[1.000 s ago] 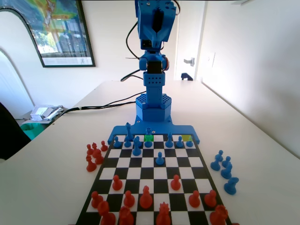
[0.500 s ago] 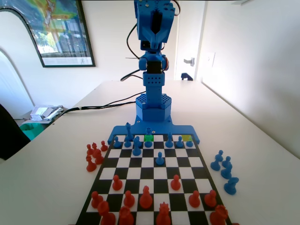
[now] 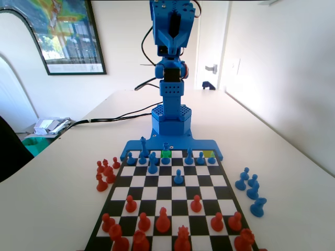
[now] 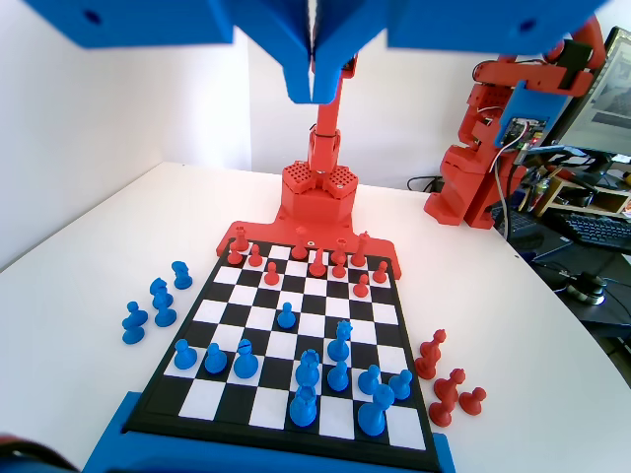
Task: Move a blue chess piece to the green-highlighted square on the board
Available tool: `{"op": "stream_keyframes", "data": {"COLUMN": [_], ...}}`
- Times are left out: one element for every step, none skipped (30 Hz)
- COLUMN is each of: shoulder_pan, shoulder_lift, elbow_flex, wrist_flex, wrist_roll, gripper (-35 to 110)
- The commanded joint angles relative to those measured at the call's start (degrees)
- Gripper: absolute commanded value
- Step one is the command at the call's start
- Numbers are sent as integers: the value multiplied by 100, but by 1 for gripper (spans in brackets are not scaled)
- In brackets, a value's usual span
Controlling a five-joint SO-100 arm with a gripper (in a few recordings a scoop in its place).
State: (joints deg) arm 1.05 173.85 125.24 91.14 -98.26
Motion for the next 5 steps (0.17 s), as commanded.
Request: {"op": "stream_keyframes", "data": {"shoulder_pan": [18, 18, 18, 18, 18], "shoulder_lift": [114, 114, 114, 114, 114], "elbow_flex": [-26, -26, -26, -26, -26], "wrist_flex": [-97, -97, -97, -97, -97], "wrist_roll": [-70, -70, -70, -70, -70], "gripper": [1, 1, 1, 1, 1]}}
